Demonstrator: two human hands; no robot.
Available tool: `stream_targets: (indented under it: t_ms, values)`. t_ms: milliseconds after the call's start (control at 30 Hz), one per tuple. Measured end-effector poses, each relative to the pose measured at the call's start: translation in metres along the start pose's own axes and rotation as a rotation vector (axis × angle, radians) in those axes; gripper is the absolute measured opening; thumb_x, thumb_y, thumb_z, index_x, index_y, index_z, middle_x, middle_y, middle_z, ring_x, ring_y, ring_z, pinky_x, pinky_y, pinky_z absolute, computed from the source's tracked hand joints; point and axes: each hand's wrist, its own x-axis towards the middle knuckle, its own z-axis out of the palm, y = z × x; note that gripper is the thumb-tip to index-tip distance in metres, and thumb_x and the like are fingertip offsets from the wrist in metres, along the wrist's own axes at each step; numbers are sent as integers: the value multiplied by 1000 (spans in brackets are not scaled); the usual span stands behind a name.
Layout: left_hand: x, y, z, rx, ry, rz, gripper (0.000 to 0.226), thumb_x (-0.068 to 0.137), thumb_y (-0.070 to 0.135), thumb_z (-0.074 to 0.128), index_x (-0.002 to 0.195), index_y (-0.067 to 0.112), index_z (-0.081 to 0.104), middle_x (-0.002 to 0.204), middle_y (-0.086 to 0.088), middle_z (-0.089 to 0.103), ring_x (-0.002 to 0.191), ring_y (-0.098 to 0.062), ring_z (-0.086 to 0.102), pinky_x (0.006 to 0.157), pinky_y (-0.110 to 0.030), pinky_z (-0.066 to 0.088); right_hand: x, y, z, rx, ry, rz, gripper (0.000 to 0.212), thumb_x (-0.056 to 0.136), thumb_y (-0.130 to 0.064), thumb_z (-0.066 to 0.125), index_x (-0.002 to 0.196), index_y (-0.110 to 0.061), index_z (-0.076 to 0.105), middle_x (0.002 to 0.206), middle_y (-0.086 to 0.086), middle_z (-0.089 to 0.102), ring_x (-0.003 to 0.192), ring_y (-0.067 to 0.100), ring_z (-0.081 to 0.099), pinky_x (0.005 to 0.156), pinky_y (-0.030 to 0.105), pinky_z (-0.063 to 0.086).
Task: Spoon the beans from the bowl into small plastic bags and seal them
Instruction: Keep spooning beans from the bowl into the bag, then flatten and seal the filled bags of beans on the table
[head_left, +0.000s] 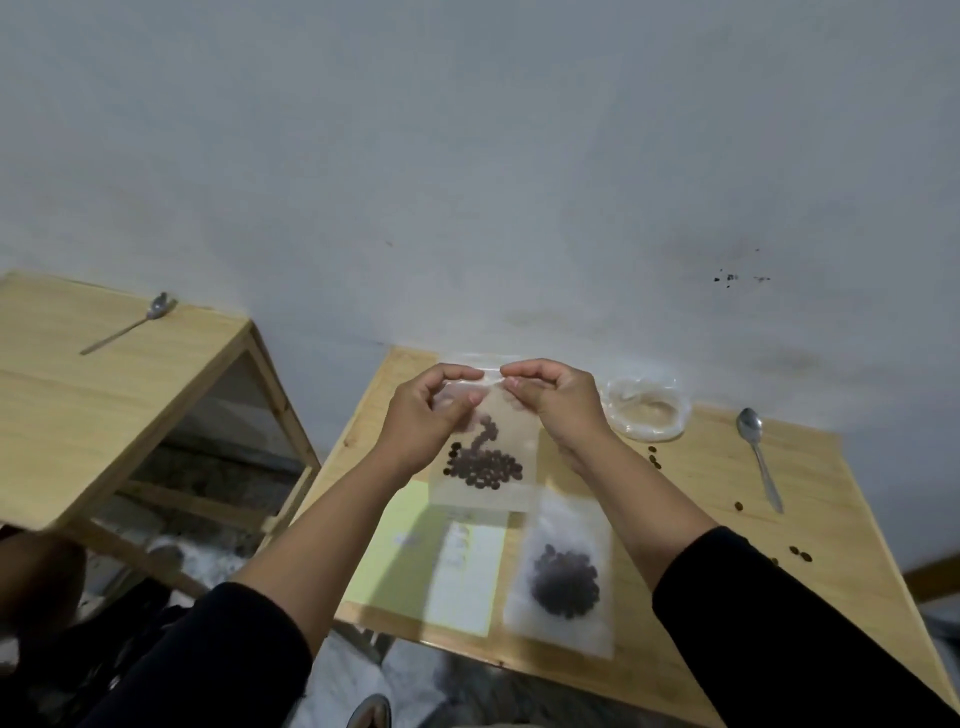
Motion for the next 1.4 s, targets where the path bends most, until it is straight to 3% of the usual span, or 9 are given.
stream_targets:
  t_ms: [200, 300, 500, 667, 767, 1067, 1200, 1300, 1400]
  values:
    - [1, -49, -64, 100, 63, -123, 18, 85, 19, 68, 88, 36, 69, 98, 19, 67, 100, -16, 62, 88, -47, 53, -6, 54, 52, 83, 135, 166, 14, 86, -4, 62, 98, -7, 68, 76, 5, 65, 62, 11, 57, 56, 16, 47]
    - [-2, -73, -102, 124, 78, -177, 17, 85, 20, 68, 87, 37, 68, 98, 19, 66, 105, -11, 58, 89, -48, 52, -20, 98, 78, -280, 155, 260, 17, 80, -13, 68, 96, -10, 72, 89, 7, 71, 79, 16, 62, 73, 24, 49]
    - [-4, -103, -151, 137, 47, -203, 13, 86, 17, 67, 91, 28, 67, 96, 18, 64, 99, -11, 59, 88, -39, 52, -40, 144, 119, -877, -21, 235, 26, 77, -19, 68, 101, -9, 72, 107, 7, 71, 102, 22, 62, 84, 20, 37]
    - [-3, -116, -167, 131, 10, -213, 11, 86, 17, 67, 92, 26, 67, 94, 17, 65, 93, -7, 59, 80, -24, 48, -46, 158, 139, -1015, 30, 217, 24, 85, -14, 60, 107, -11, 70, 105, 10, 70, 101, 25, 60, 88, 28, 44]
    - [-4, -121, -170, 136, -13, -220, 10, 86, 18, 67, 92, 25, 68, 93, 18, 65, 85, 4, 57, 77, -20, 46, -46, 162, 144, -1013, 81, 233, 20, 85, -11, 58, 102, -8, 70, 101, 11, 70, 98, 25, 62, 84, 28, 46]
    - [-5, -133, -180, 134, -73, -262, 13, 87, 18, 65, 93, 29, 67, 98, 18, 66, 92, -13, 61, 89, -37, 51, -50, 163, 151, -941, 137, 236, 15, 85, -4, 54, 92, -7, 67, 93, 8, 69, 89, 23, 61, 75, 26, 46]
    - [-1, -131, -180, 140, -90, -261, 12, 87, 20, 65, 95, 30, 67, 102, 14, 67, 98, -16, 62, 89, -34, 51, -44, 126, 149, -634, 298, 209, 14, 84, -2, 55, 82, -13, 64, 77, 5, 64, 69, 15, 54, 60, 17, 41]
    - [4, -126, -174, 123, -105, -239, 14, 88, 20, 65, 93, 33, 67, 103, 15, 66, 102, -15, 61, 91, -35, 51, -35, 84, 154, -431, 310, 128, 13, 83, -4, 61, 79, -17, 62, 71, -1, 58, 67, 12, 54, 68, 25, 49]
    - [7, -115, -166, 101, -136, -193, 19, 89, 18, 62, 92, 37, 66, 102, 20, 65, 102, -13, 60, 92, -35, 50, -30, 56, 166, -433, 248, 33, 12, 82, -7, 66, 78, -18, 63, 70, -7, 58, 66, 6, 54, 67, 15, 47]
